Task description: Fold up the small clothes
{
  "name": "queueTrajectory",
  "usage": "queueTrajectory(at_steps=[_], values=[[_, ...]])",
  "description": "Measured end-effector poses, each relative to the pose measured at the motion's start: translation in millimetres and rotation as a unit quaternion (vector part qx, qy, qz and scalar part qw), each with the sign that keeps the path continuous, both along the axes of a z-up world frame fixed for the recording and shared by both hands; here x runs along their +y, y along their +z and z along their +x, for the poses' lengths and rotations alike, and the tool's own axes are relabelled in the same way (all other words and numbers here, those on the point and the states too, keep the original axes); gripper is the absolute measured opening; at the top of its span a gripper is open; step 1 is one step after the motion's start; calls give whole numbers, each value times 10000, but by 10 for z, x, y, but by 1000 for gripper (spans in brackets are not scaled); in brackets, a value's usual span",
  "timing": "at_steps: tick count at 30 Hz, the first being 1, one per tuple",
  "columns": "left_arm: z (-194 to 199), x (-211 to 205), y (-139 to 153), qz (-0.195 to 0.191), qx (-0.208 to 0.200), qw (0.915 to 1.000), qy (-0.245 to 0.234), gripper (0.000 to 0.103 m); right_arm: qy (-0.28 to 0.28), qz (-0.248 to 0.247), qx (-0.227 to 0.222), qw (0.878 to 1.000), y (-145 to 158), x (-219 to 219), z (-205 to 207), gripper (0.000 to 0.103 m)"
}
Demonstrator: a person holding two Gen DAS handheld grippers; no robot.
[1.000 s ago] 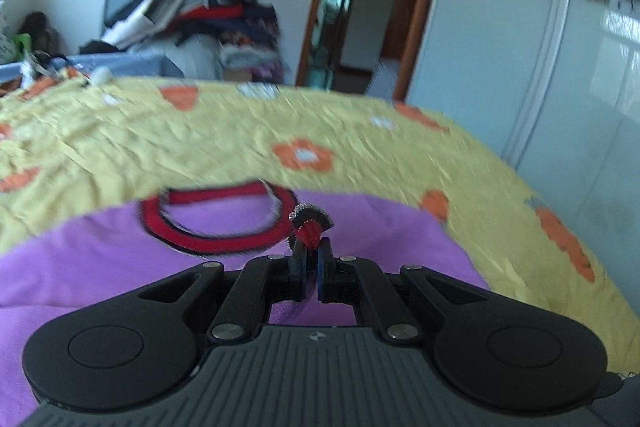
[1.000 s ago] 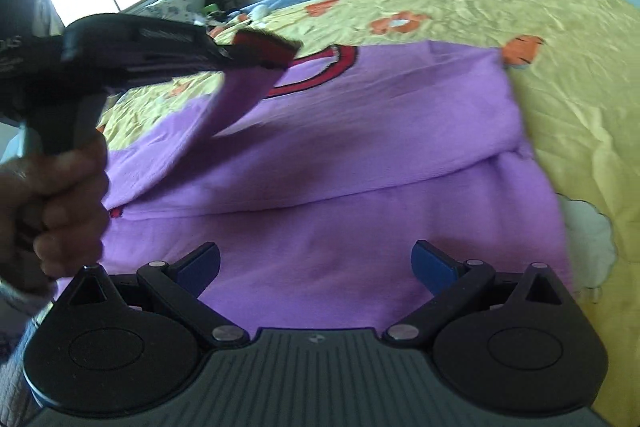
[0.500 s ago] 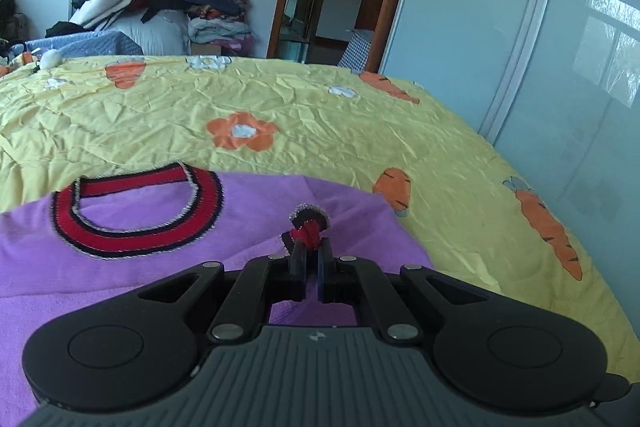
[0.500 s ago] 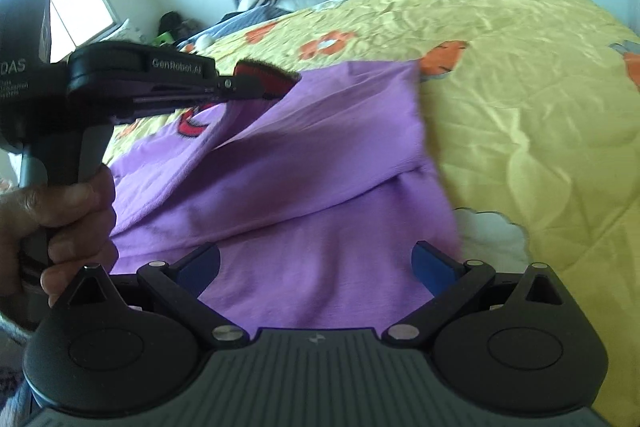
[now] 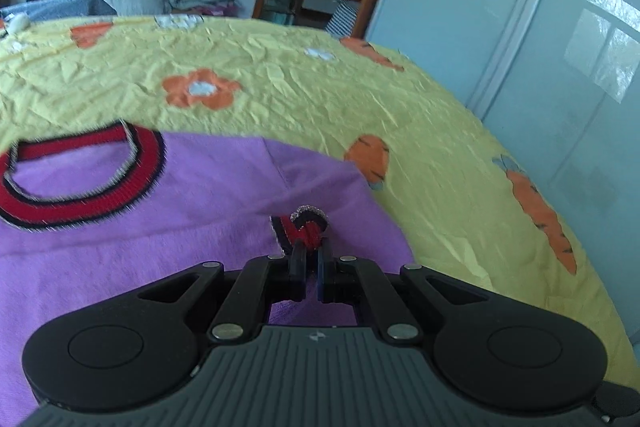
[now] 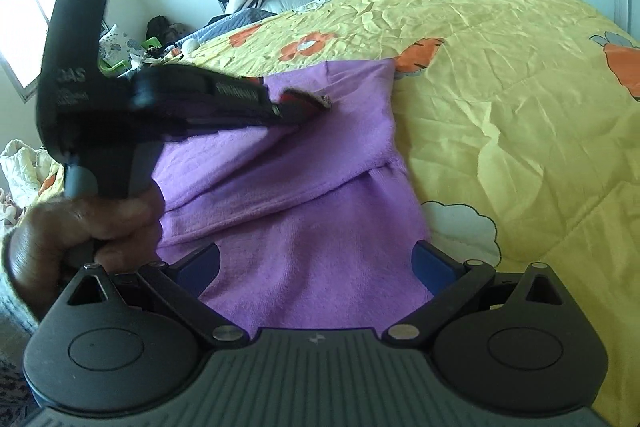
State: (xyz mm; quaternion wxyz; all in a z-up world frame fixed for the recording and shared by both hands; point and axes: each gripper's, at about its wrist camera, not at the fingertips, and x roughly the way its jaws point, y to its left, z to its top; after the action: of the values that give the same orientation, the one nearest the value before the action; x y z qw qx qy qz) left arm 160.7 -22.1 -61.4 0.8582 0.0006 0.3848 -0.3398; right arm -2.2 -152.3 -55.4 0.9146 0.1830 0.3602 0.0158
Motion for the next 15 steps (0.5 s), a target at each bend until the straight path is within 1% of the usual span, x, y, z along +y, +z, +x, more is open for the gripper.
queueTrajectory(at_steps=[3, 5, 6, 7, 8, 10, 12, 14, 15], values=[[-3, 43, -115, -91, 273, 9995, -123, 5, -21, -7, -21, 10000, 14, -6, 5, 103], [1, 155, -79, -286, 457, 9984, -157, 8, -42, -45, -66, 10000, 37, -23, 37, 103], [-2, 264, -15, -461, 510, 9976, -108, 16, -40, -84, -103, 9999, 59, -39, 63, 103], [-18, 403, 73, -638, 476, 9968, -35, 26, -28, -134, -171, 9998, 86, -48, 92, 103], [-41, 561, 180, -748, 366, 9965, 64, 32, 1, -186, -300, 9994, 120, -65, 122, 103], [-100, 933, 391, -858, 59, 9959, 293, 55, 38, -258, -501, 9984, 181, -100, 215, 103], [-135, 1349, 557, -861, -276, 9943, 564, 63, 154, -284, -692, 9971, 235, -124, 368, 102], [-114, 1770, 640, -639, -540, 9909, 1050, 66, 256, -286, -735, 9966, 260, -138, 558, 102], [-75, 1975, 645, -521, -594, 9885, 1292, 69, 333, -246, -778, 9961, 273, -137, 656, 100]])
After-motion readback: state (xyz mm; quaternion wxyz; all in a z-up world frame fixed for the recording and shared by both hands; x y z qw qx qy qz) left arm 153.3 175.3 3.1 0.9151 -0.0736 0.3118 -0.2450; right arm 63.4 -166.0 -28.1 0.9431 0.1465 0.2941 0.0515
